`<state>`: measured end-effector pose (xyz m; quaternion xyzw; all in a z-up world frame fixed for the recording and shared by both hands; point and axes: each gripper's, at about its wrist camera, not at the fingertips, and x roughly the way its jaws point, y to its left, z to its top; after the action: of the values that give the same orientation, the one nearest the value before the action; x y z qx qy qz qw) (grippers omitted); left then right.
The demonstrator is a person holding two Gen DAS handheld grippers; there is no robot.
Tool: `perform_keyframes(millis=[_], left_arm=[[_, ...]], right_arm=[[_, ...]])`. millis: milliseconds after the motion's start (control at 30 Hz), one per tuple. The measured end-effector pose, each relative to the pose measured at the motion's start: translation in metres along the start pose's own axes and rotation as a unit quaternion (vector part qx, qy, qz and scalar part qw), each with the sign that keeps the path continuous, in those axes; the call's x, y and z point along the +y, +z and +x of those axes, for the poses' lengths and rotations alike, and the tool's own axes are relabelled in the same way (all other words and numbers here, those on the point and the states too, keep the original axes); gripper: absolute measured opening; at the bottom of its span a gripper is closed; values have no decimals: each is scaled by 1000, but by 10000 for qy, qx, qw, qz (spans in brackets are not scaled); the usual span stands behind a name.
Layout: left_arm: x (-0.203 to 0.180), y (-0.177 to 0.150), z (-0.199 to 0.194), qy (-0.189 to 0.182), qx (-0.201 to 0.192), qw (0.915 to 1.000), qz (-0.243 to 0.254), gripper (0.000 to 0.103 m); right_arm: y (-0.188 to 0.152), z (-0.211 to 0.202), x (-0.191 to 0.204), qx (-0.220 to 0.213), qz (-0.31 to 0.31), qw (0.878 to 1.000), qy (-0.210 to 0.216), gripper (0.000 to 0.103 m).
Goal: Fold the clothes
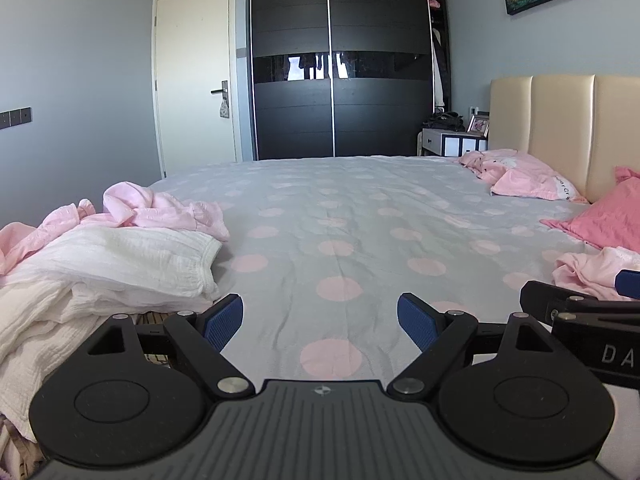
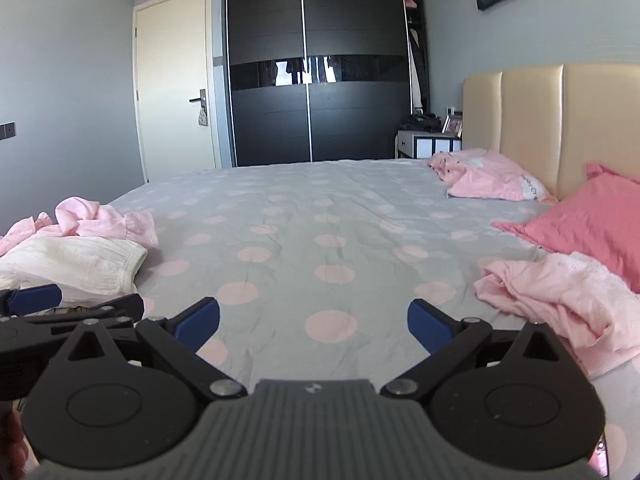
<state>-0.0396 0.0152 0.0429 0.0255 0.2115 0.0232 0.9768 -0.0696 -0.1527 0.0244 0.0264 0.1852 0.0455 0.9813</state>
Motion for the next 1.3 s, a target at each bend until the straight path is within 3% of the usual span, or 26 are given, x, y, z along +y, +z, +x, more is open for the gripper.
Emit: perform_keyframes(millis=[400, 1300], left_arm=[[6, -1, -6, 18, 102, 9994, -342, 85], [2, -2, -1, 25, 229, 9992, -314, 85]], right_arm=[[0, -6, 2, -146, 98, 9998, 102, 101], [-2, 2, 4, -63, 72, 9999, 46, 101]])
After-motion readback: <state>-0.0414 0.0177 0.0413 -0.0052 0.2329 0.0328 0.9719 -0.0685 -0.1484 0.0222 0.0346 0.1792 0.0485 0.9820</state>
